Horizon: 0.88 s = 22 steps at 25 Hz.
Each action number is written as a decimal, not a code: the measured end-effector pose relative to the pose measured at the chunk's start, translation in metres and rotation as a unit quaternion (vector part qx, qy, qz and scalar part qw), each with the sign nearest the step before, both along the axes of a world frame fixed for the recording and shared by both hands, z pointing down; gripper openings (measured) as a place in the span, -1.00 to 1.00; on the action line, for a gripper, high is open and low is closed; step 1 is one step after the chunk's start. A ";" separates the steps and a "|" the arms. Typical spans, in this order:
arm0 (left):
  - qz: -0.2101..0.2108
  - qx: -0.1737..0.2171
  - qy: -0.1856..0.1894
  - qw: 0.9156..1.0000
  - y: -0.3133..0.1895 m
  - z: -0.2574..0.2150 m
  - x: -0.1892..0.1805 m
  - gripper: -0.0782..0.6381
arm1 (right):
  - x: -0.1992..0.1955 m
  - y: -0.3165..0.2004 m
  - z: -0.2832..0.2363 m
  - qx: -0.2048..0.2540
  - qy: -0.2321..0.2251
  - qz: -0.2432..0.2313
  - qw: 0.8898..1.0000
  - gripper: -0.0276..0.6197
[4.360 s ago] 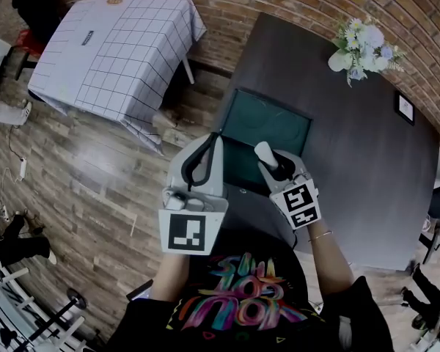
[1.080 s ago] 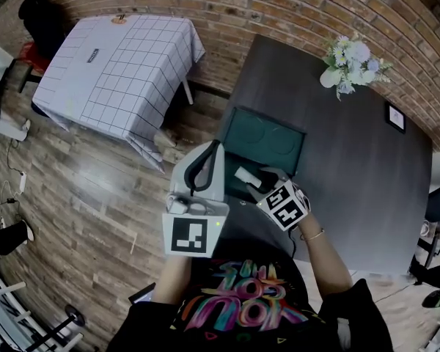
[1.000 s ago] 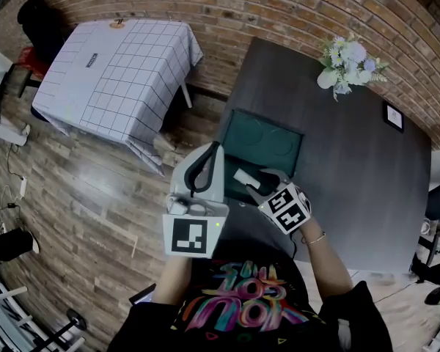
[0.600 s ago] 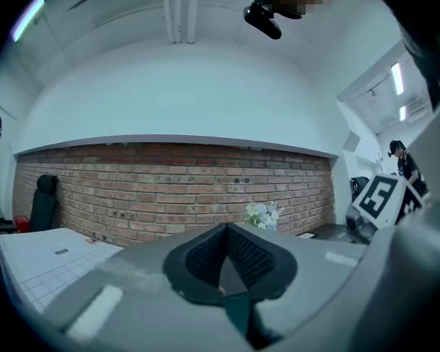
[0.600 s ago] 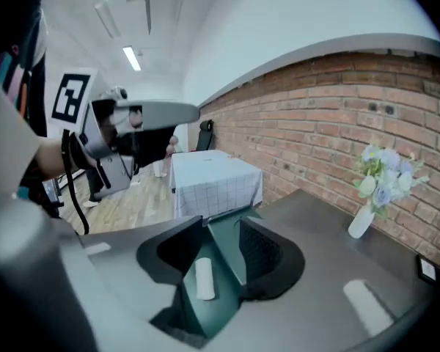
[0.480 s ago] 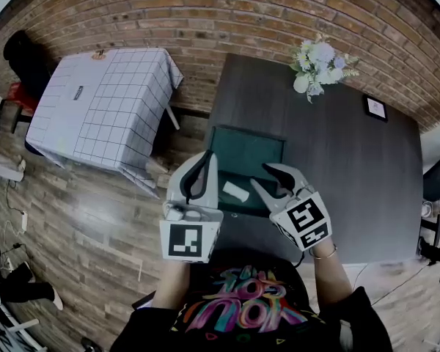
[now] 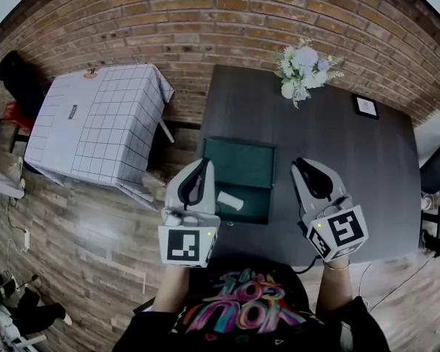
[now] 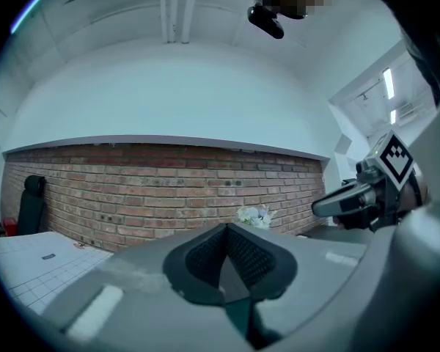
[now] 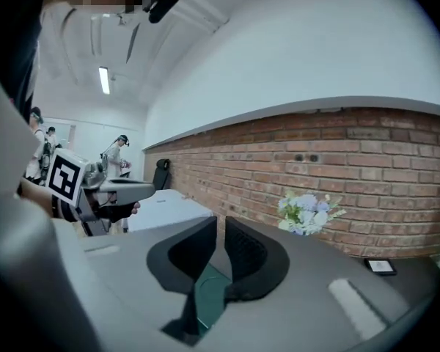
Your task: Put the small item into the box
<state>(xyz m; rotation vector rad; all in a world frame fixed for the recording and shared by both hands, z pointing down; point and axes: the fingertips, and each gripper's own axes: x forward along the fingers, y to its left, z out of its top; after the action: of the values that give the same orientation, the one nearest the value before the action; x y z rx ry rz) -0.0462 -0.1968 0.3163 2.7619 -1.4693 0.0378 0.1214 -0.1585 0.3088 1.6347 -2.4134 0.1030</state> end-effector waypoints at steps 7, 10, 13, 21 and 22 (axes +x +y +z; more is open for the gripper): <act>0.002 -0.003 0.000 1.000 0.000 -0.002 0.005 -0.78 | 0.039 0.011 -0.017 0.051 -0.011 0.069 0.996 -0.90; 0.001 -0.001 -0.003 1.000 0.000 -0.002 0.004 -0.78 | 0.044 0.015 -0.017 0.064 -0.002 0.081 0.995 -0.91; 0.000 0.000 -0.004 1.000 0.001 -0.002 0.003 -0.78 | 0.044 0.016 -0.014 0.066 -0.001 0.084 0.994 -0.91; 0.004 0.009 -0.013 1.000 0.001 -0.003 0.002 -0.78 | 0.047 0.015 -0.005 0.041 -0.019 0.090 0.995 -0.91; 0.006 0.012 -0.017 1.000 0.001 -0.003 0.001 -0.78 | 0.049 0.015 -0.004 0.038 -0.021 0.092 0.995 -0.91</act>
<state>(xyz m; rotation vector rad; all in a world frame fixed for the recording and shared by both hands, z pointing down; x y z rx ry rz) -0.0449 -0.1955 0.3137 2.8024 -1.4713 0.0681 0.1700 -0.1434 0.3049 1.9051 -2.3187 0.0775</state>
